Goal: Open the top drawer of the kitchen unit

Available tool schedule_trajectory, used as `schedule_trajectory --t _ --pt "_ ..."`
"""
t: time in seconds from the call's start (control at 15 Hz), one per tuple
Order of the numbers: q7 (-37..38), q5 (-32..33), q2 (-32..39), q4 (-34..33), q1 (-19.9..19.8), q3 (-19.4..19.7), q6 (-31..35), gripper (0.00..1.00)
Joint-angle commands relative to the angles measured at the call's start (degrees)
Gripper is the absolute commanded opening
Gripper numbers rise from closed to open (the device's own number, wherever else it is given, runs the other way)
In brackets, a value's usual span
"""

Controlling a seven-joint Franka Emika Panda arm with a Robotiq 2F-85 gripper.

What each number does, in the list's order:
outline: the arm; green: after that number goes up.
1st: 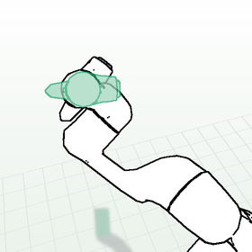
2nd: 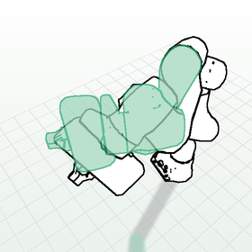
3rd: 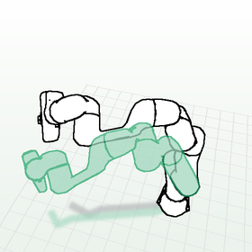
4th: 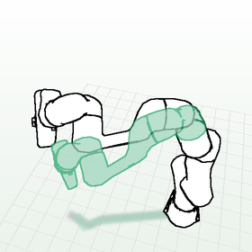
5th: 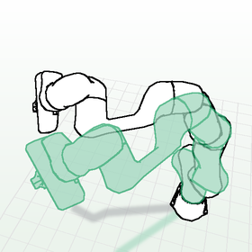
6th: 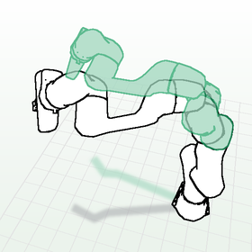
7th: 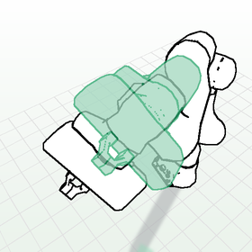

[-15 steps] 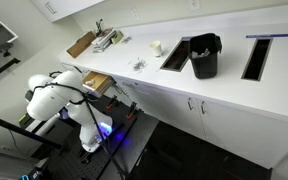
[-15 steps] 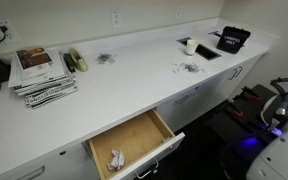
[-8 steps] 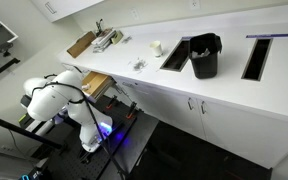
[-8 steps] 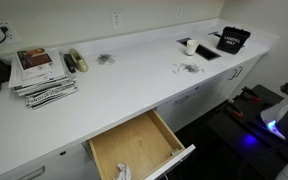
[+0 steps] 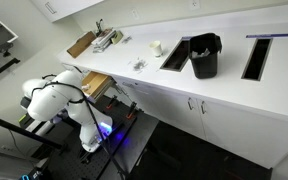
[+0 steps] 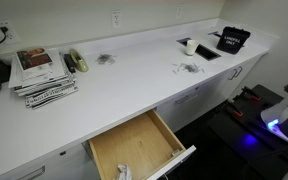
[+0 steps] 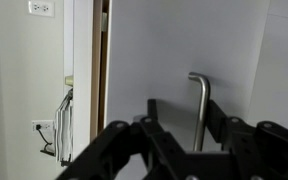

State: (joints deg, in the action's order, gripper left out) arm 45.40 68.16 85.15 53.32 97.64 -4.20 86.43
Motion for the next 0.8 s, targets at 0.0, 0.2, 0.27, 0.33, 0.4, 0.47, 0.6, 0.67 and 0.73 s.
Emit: schedule_trajectory --t 0.0,0.2,0.27,0.33,0.4,0.47,0.6,0.67,0.73 --pt "-3.7 -2.2 0.0 -4.6 1.2 1.0 -0.1 0.83" --pt "-6.5 -4.8 -0.2 -8.0 1.4 0.1 1.6 1.0" --pt "-8.2 -6.7 -0.3 -9.3 1.6 -0.2 1.0 1.0" --pt "-9.3 -8.5 -0.5 -10.2 1.7 -0.2 1.0 1.0" --pt "-9.9 -10.0 -0.5 -11.0 1.8 0.1 2.8 1.0" --pt "-10.4 -11.4 -0.6 -11.8 1.8 0.3 4.6 1.0" --pt "-11.1 -9.8 -2.9 -9.0 -0.1 -2.6 8.8 1.0" --pt "-11.6 -9.3 -4.6 -6.6 -0.9 -3.2 11.7 1.0" --pt "-11.2 -8.6 -6.2 -4.3 -1.9 -3.4 15.4 1.0"
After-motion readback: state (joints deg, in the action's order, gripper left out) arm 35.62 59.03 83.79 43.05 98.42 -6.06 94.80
